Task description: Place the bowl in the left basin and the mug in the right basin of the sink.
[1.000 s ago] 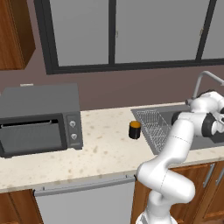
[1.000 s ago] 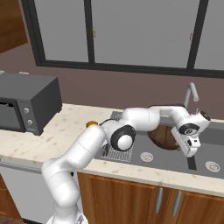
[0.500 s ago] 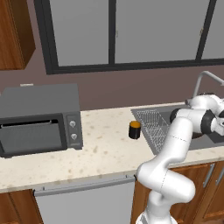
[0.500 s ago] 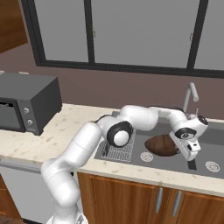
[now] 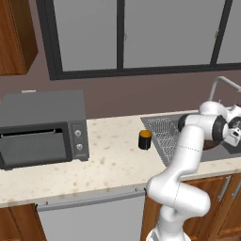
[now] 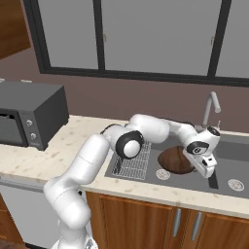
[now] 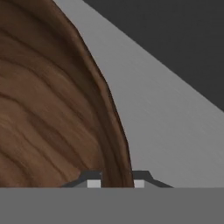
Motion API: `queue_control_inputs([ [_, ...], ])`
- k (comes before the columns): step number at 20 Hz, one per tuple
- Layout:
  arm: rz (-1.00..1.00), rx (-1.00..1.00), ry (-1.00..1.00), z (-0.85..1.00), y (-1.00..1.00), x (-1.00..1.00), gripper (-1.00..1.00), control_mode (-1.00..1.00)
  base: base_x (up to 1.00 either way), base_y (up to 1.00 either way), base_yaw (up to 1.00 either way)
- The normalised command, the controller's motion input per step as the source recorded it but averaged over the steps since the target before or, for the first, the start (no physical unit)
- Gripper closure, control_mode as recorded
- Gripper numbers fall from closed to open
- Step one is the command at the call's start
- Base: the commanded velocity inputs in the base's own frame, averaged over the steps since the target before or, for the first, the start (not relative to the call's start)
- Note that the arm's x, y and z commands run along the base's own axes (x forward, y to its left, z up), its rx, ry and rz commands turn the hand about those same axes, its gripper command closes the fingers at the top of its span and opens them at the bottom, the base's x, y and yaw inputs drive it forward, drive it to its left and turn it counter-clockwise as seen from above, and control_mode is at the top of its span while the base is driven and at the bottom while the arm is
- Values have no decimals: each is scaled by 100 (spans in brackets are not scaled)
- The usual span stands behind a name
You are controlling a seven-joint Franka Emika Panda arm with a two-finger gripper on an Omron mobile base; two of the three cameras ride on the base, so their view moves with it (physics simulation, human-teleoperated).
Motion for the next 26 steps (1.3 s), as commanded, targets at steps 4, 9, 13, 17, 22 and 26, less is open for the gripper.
queue_control_inputs([
  [4, 0, 0, 13, 0, 19, 30, -100, -100, 0, 0, 0],
  [9, 1, 0, 8, 0, 5, 12, -100, -100, 0, 0, 0],
  [13, 0, 0, 6, 5, 0, 0, -100, -100, 0, 0, 0],
  [17, 0, -3, 8, 20, 10, -1, -100, -100, 0, 0, 0],
  [22, -2, -15, 1, 30, 42, -4, -100, -100, 0, 0, 0],
  [26, -1, -14, 0, 22, 56, -1, -100, -100, 0, 0, 0],
])
